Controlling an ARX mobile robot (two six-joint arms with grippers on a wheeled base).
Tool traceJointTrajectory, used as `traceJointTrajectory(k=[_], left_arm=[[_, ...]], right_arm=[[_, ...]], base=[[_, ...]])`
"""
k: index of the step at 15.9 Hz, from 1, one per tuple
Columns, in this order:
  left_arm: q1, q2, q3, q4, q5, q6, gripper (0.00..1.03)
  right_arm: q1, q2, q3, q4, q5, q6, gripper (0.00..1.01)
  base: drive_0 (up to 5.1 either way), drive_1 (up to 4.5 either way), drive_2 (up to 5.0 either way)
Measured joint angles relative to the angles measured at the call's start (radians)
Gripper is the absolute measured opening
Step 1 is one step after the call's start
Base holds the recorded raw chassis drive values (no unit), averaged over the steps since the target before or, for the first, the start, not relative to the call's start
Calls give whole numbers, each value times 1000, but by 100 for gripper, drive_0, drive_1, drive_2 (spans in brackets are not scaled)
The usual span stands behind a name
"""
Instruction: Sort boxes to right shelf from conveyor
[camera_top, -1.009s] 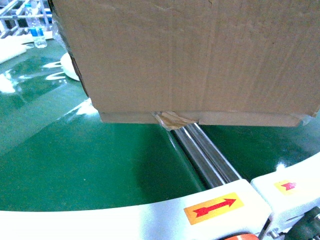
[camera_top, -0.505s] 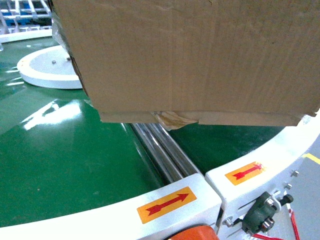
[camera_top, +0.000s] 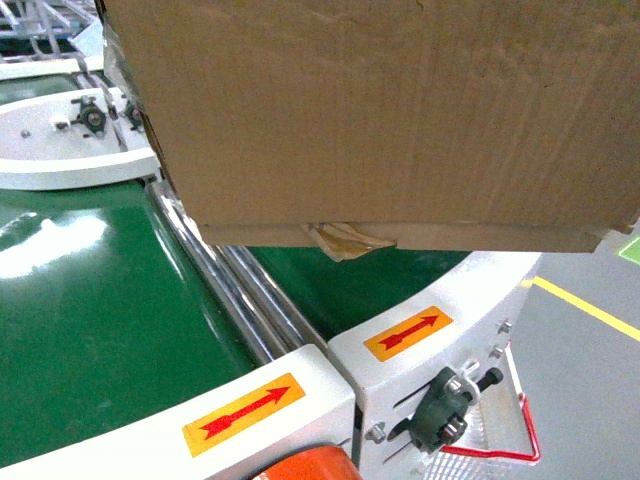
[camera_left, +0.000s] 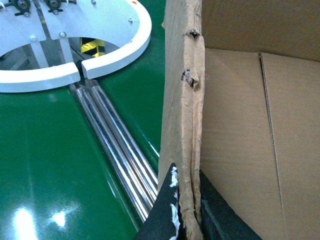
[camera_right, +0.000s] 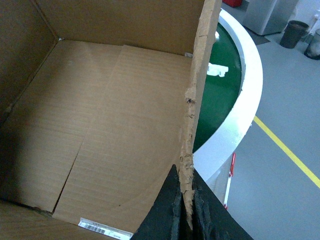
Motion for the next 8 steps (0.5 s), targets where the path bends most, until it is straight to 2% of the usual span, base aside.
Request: traceJointTrajectory(k=[3, 6, 8], left_arm=[[0, 0, 0, 0, 0, 0, 2], [0, 3, 0, -5, 3, 0, 2], [-2, -3, 0, 1, 0, 0, 2]], right_arm=[[0, 0, 0, 0, 0, 0, 2], [0, 2, -1, -4, 0, 0, 2], [-1, -10, -1, -2, 1, -1, 2]], base=[[-127, -127, -127], [-129, -485, 227], [-128, -128, -128]])
